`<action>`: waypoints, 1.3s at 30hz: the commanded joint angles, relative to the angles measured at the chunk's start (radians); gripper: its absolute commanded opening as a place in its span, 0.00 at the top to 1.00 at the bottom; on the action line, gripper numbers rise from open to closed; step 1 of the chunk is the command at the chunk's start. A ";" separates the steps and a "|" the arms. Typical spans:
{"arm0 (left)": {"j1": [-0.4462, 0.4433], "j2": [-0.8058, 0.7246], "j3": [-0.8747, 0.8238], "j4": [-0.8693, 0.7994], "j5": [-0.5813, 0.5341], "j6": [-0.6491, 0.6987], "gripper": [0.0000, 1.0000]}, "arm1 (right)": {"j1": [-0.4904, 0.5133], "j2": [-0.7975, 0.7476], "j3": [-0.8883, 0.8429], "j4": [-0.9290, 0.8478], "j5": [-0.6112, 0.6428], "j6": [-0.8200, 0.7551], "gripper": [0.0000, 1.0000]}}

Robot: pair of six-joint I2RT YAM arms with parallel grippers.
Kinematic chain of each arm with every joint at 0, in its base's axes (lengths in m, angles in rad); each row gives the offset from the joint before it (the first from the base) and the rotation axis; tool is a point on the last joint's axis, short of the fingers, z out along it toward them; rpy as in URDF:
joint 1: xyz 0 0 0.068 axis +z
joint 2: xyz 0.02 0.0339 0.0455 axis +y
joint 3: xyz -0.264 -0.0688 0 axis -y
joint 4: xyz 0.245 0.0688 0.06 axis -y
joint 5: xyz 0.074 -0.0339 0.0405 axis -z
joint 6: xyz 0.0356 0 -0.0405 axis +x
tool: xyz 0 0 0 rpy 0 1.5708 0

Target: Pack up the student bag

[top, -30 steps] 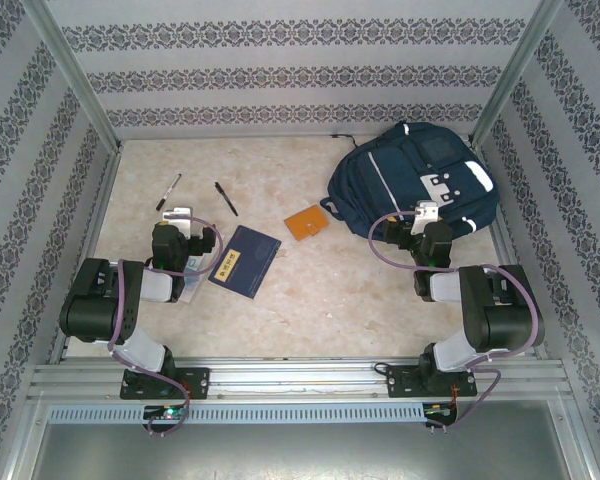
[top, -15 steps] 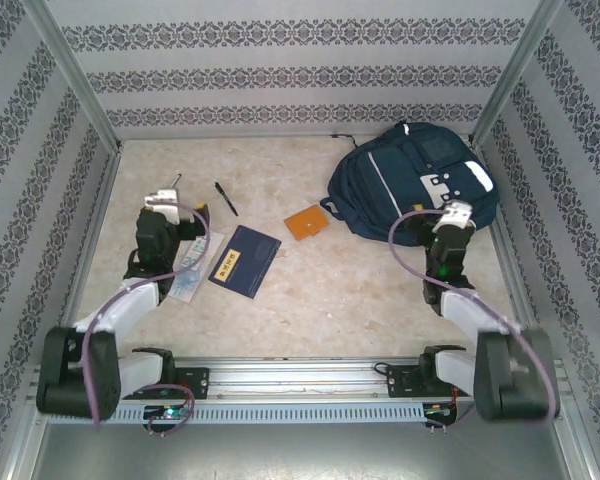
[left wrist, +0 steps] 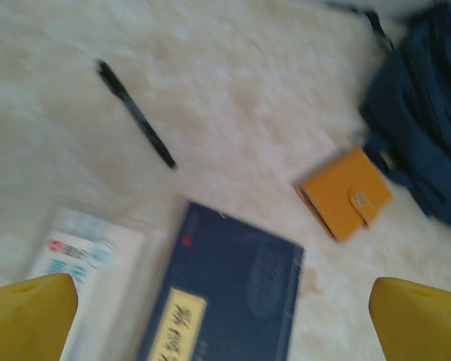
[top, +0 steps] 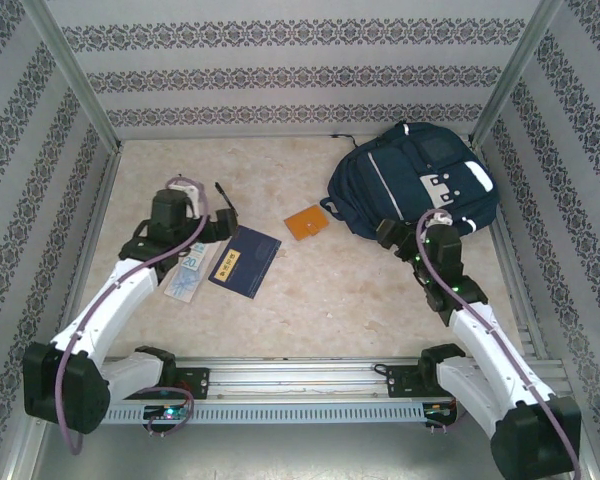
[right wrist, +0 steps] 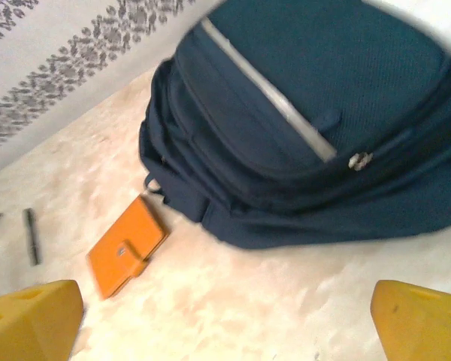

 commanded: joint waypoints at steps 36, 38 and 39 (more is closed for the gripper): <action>-0.299 1.141 0.925 -0.206 -0.086 0.179 0.00 | 0.129 0.766 0.724 -0.439 -0.147 -0.289 0.39; -0.306 1.144 0.906 -0.200 -0.063 0.195 0.00 | 0.124 0.765 0.704 -0.439 -0.159 -0.288 0.39; -0.310 1.143 0.898 -0.200 -0.041 0.207 0.00 | 0.123 0.762 0.693 -0.439 -0.162 -0.288 0.39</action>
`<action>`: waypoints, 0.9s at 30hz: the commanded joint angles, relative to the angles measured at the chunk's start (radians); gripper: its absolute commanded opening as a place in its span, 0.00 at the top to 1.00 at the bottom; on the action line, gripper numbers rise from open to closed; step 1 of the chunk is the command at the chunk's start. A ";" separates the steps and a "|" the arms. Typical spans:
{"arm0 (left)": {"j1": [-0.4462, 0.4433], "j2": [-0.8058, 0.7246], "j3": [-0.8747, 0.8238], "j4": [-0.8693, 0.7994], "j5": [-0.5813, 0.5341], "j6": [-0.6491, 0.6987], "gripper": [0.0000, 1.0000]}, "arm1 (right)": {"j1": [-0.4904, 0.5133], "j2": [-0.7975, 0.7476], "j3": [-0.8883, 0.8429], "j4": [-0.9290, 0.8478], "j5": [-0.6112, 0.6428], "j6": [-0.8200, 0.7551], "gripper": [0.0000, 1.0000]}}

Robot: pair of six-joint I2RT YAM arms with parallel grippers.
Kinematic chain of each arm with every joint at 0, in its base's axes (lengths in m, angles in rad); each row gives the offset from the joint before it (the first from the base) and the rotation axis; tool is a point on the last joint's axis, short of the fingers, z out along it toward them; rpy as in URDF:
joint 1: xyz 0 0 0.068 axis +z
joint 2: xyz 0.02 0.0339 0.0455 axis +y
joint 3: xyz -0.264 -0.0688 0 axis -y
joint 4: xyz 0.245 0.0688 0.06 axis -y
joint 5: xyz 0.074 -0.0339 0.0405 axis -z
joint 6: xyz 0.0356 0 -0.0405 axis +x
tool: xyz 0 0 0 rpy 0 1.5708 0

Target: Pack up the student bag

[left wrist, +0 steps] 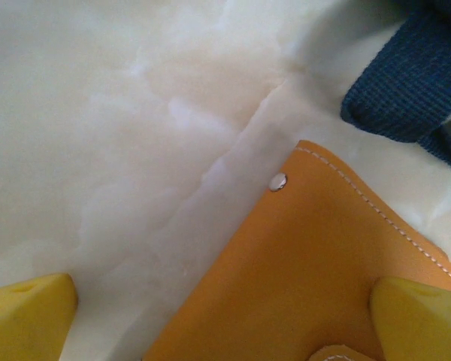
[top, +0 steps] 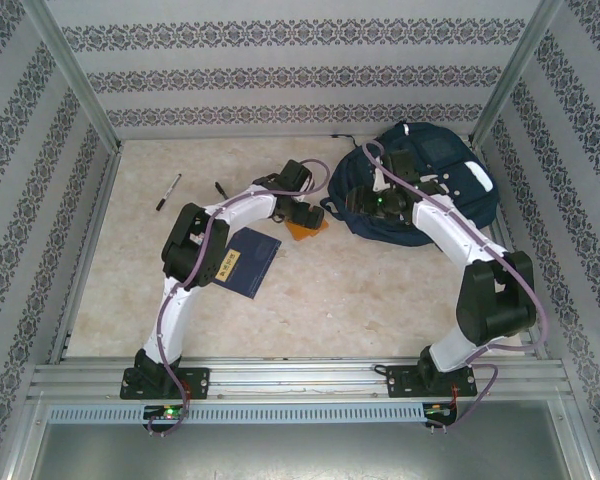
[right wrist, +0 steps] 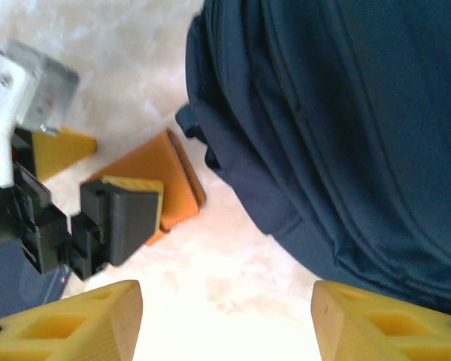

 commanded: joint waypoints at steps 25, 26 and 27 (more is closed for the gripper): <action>-0.405 -0.240 -0.328 -0.379 0.277 0.213 0.01 | -0.145 0.142 0.188 -0.110 -0.228 -0.018 0.40; -0.420 -0.242 -0.343 -0.423 0.315 0.224 0.01 | -0.127 0.166 0.220 -0.108 -0.231 -0.029 0.40; -0.430 -0.254 -0.363 -0.449 0.345 0.214 0.01 | -0.109 0.194 0.255 -0.108 -0.225 -0.034 0.40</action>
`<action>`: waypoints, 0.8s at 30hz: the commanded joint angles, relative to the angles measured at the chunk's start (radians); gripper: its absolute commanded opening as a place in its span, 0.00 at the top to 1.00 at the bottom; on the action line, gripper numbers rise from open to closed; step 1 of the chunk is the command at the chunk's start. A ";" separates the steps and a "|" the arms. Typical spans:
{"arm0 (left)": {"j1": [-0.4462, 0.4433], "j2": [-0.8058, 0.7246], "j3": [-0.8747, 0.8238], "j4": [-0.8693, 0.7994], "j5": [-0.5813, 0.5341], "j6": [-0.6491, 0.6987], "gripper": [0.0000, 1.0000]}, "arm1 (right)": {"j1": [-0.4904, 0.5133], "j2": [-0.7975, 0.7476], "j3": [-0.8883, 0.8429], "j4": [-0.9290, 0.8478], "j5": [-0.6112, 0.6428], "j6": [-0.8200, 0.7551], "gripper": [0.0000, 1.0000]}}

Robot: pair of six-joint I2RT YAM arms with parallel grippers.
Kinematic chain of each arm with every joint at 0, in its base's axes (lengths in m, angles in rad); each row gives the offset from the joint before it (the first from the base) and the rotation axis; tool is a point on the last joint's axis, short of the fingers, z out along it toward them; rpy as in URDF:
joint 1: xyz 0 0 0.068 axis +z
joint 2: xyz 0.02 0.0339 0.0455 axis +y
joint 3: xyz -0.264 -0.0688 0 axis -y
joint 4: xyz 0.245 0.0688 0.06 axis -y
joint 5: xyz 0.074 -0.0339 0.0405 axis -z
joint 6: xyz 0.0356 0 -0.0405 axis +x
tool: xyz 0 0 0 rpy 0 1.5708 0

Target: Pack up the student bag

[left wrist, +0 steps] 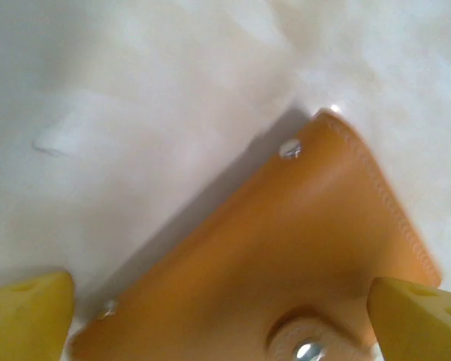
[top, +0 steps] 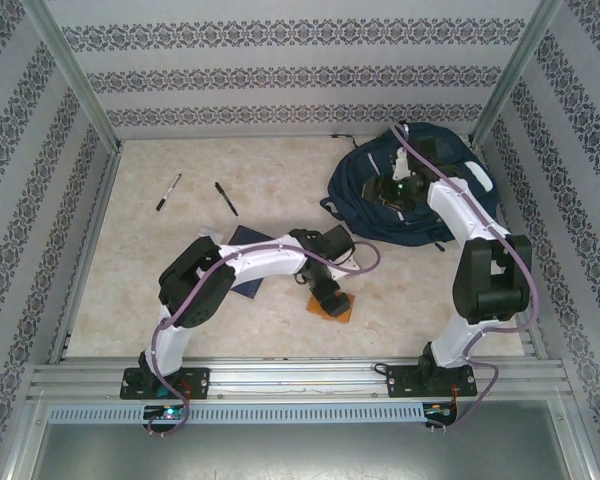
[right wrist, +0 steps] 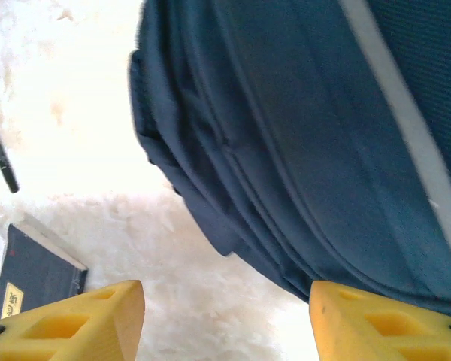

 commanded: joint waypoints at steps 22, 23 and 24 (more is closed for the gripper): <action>0.419 -0.876 -0.397 -0.155 -0.024 -0.532 0.01 | 0.275 0.463 0.555 -0.094 0.347 -0.148 1.00; 0.439 -0.874 -0.393 -0.167 -0.015 -0.531 0.00 | 0.278 0.431 0.542 -0.092 0.303 -0.173 1.00; 0.456 -0.874 -0.391 -0.173 -0.013 -0.531 0.00 | 0.279 0.404 0.535 -0.101 0.292 -0.179 1.00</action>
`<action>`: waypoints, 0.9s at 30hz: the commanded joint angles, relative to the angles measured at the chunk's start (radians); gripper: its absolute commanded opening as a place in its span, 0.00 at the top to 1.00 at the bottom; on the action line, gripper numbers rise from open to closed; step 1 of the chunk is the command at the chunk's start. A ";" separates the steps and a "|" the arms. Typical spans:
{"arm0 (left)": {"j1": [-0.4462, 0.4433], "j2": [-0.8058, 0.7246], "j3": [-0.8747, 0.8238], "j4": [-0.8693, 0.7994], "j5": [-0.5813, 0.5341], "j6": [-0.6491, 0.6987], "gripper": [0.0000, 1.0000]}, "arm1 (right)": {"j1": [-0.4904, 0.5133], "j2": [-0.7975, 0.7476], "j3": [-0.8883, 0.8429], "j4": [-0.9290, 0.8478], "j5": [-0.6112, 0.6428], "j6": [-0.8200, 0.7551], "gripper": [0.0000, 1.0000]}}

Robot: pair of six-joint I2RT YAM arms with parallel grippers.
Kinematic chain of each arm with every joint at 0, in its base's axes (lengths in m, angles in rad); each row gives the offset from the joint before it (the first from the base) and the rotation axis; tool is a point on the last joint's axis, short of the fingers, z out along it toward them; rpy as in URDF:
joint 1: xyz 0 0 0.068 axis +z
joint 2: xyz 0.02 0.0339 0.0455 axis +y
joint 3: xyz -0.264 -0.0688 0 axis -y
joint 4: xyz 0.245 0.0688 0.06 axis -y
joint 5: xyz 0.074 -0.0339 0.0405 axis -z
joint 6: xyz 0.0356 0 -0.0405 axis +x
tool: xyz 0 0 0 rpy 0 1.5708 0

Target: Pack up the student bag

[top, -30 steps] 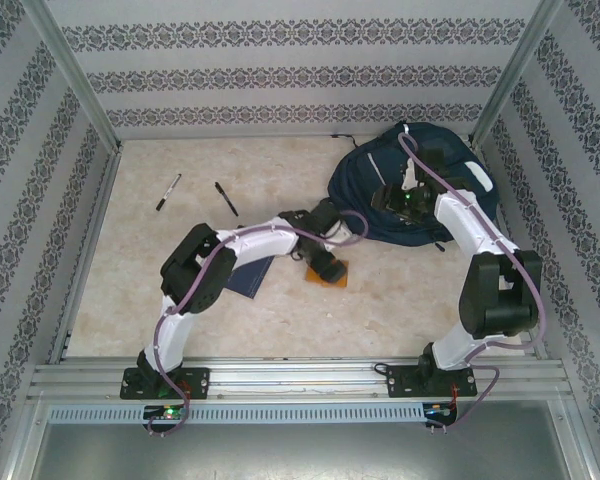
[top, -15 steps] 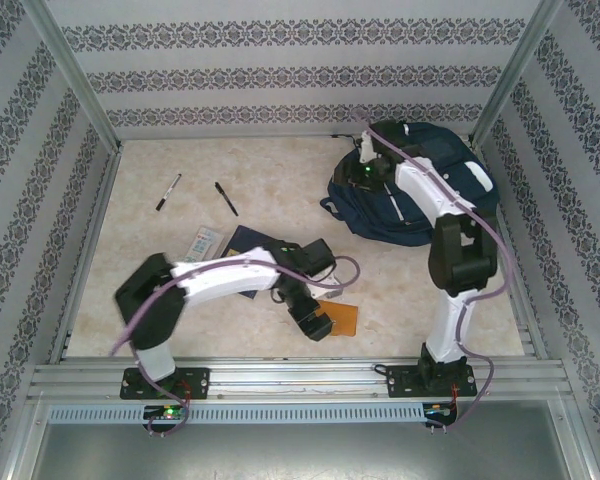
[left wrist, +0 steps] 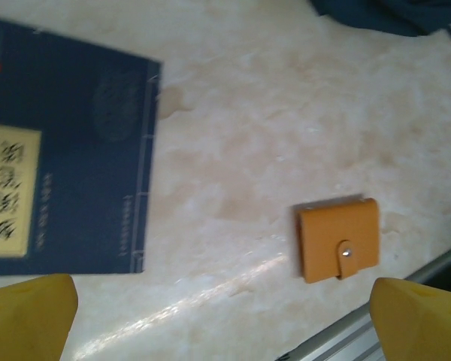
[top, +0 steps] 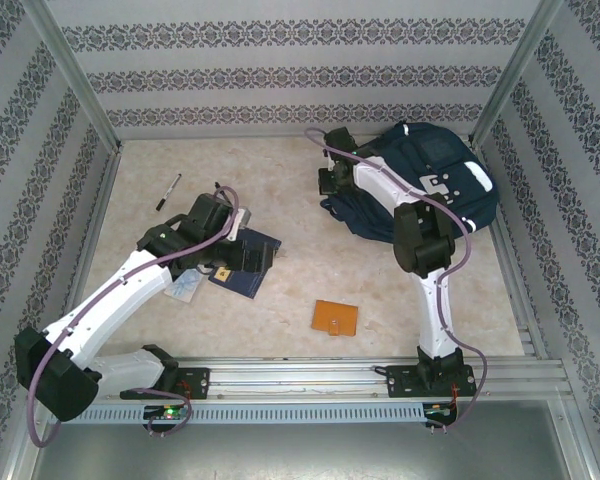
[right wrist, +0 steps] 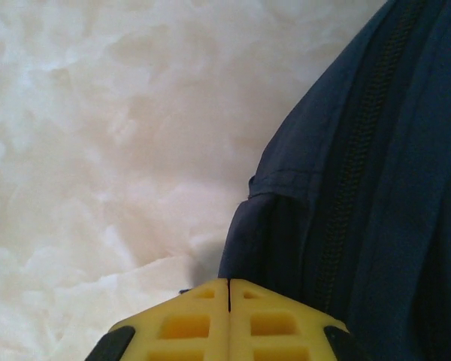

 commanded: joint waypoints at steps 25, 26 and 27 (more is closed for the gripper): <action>0.049 -0.016 -0.133 0.036 0.092 -0.057 0.00 | 0.003 0.029 0.073 0.032 -0.057 -0.184 1.00; 0.051 -0.019 -0.124 0.027 0.091 -0.054 0.01 | 0.009 -0.002 0.051 0.028 -0.125 -0.242 1.00; 0.053 -0.021 -0.112 0.019 0.086 -0.055 0.00 | 0.021 -0.049 0.004 0.035 -0.238 -0.335 1.00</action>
